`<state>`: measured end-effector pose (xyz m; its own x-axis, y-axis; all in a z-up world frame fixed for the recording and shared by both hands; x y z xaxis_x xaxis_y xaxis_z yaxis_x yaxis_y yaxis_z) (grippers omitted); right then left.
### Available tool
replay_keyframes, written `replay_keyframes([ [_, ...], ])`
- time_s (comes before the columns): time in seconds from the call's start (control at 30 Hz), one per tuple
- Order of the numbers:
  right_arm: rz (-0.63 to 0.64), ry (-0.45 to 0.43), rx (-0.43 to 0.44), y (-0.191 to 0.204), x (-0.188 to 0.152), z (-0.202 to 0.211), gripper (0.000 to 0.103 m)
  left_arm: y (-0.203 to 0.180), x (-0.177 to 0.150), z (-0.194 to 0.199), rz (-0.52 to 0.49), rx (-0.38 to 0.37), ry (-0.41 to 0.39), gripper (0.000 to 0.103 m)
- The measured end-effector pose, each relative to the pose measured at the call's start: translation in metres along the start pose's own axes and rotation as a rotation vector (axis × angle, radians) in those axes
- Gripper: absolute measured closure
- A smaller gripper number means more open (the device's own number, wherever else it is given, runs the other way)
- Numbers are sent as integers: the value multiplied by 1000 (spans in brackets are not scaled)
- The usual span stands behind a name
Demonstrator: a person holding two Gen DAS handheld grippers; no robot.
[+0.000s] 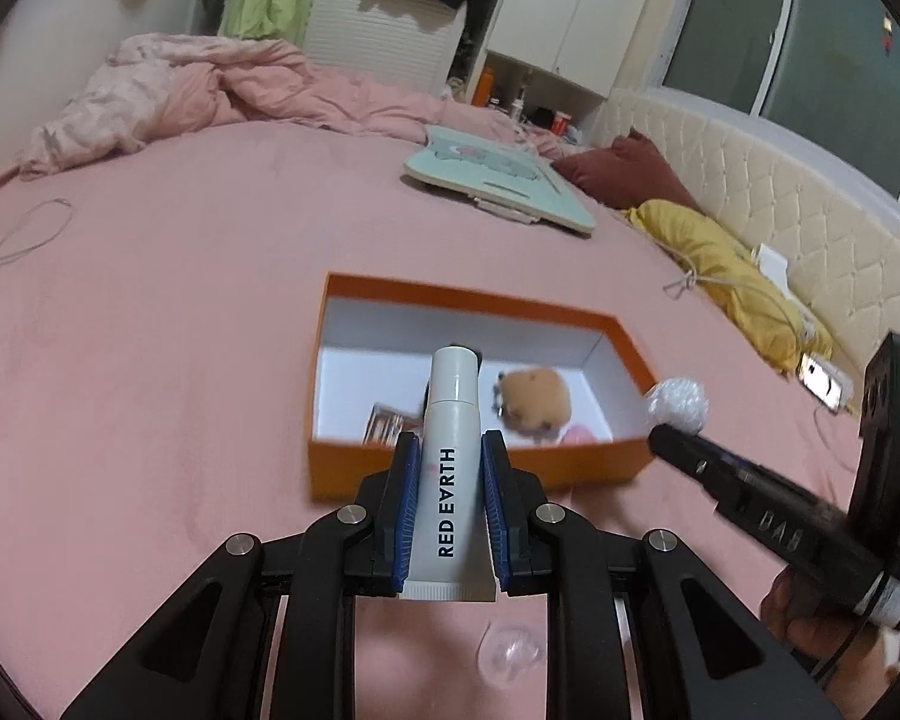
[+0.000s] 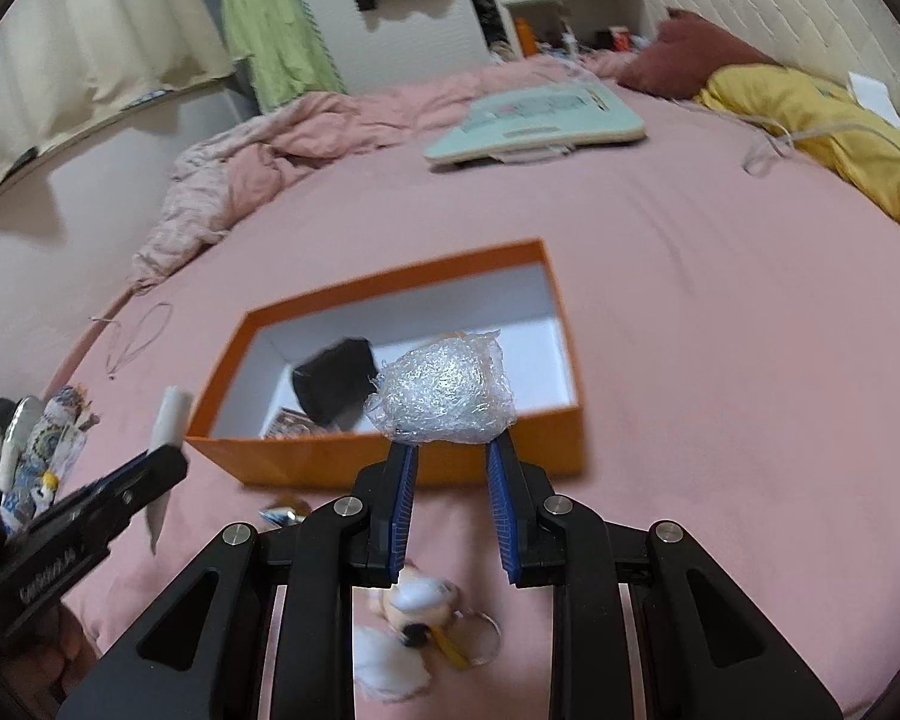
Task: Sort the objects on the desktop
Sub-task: 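Carry the tube and wrapped ball into the box, open both grippers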
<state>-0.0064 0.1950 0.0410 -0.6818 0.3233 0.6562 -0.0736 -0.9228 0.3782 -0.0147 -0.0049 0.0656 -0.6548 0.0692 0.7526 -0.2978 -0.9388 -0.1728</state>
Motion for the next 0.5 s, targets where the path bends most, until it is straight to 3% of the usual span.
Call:
replay_keyframes([
  [0.33, 120, -10, 1, 26, 38, -44, 78, 9, 40, -52, -62, 4, 17, 84],
  [0.5, 160, -5, -17, 32, 45, -67, 78, 21, 42, -68, -31, 5, 35, 84],
])
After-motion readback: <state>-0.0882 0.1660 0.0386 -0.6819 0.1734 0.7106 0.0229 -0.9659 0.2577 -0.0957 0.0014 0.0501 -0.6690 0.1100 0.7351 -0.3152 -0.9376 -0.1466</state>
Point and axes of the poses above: each gripper's, at about its wrist camera, not at the fingertips, and z roughly against the way its jaws point, y to its left, x to its top, the point moved 4 cm from there along -z, roughly the way its jaws point, and after that the axes turned 8 degrees about -z, right-handed, at the moved point
